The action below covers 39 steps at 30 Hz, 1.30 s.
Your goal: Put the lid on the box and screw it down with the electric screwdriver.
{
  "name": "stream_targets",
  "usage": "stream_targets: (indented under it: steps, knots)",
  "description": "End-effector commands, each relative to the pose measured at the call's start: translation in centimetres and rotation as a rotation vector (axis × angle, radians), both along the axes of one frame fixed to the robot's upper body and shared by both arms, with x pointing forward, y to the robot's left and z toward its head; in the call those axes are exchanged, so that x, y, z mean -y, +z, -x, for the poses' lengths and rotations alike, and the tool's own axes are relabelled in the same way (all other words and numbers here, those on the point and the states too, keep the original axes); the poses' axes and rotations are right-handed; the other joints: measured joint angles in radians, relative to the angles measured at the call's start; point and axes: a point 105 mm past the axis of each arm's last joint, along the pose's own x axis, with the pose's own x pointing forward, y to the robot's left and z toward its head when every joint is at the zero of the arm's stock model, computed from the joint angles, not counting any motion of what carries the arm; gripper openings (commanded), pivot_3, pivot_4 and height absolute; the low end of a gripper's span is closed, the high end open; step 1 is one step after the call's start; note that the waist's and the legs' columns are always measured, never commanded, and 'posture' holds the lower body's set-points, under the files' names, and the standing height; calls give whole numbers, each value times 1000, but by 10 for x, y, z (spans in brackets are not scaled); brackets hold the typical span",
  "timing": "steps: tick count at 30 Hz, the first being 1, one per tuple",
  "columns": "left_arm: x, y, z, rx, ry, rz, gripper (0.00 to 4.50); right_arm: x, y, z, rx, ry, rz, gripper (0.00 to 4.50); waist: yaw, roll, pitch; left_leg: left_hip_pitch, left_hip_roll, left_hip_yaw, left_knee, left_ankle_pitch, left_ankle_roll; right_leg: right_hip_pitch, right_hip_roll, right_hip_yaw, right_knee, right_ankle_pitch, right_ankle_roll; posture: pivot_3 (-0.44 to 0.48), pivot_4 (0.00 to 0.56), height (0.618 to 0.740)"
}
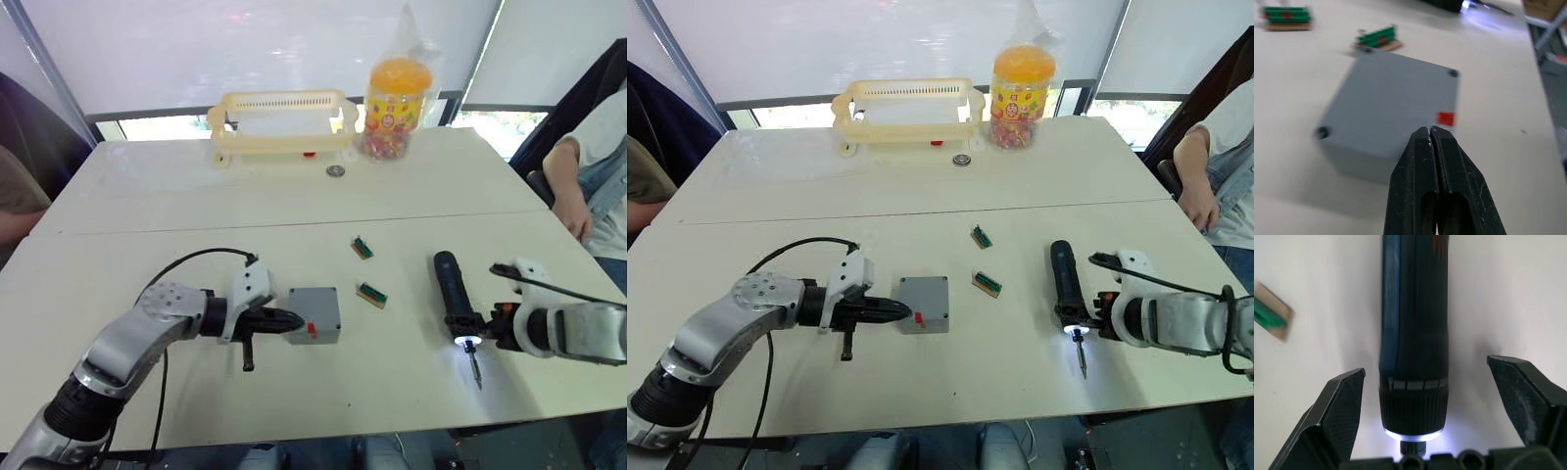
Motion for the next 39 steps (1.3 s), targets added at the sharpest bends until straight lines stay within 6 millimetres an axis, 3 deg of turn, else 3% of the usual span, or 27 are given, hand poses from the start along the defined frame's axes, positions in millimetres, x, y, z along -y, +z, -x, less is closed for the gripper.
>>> stream_targets:
  steps: [1,3,6,9,13,16,19,28,33,39]
  knots:
    - [-18,24,-13,49,135,101,0,3,53,-15,196,58,58,4461,-1,0,0,0,0,0,0,0,0,0,0,0,0,0,0,0,150,740]
    - [-28,28,-18,58,220,129,0,1,74,-25,293,104,109,4461,-1,0,0,0,0,0,0,0,0,0,0,0,0,0,0,0,150,740]
    - [-44,17,-22,58,332,93,0,-43,89,-24,396,332,34,4461,-2,0,0,0,0,0,0,0,0,-1,0,-1,0,0,0,0,150,740]
    - [-48,2,-13,22,354,60,0,-82,73,-10,403,535,-37,4461,1,0,0,0,1,0,0,-1,1,0,1,-1,0,0,1,0,150,740]
    - [-40,-14,-4,-25,371,71,0,-127,38,3,562,746,46,4461,11,0,0,-1,0,-2,0,-1,1,-1,-1,-1,0,1,2,0,150,740]
    - [-37,-24,-3,-31,389,62,0,-126,7,-1,574,747,144,4461,25,0,0,-1,-1,-2,2,-1,0,-1,-2,0,0,3,4,0,150,740]
    - [-32,-31,1,-34,378,47,0,-125,-8,-3,598,745,193,4461,24,-1,-1,0,-3,-1,3,0,0,0,-3,1,0,3,4,0,150,740]
    - [-11,-27,-7,-25,298,70,0,-133,-23,-11,631,755,233,4461,24,-1,-1,0,-2,-1,3,0,0,-1,-3,1,1,3,3,0,150,740]
    - [1,-21,-11,-21,210,76,0,-150,-26,0,634,829,222,4461,23,-1,-1,0,-2,-1,3,0,0,-1,-3,1,1,3,3,0,150,740]
    - [5,-14,-36,19,131,52,0,-171,-26,10,642,871,159,4461,20,-1,-1,1,-2,-1,3,0,-1,-1,-2,0,1,4,3,0,150,740]
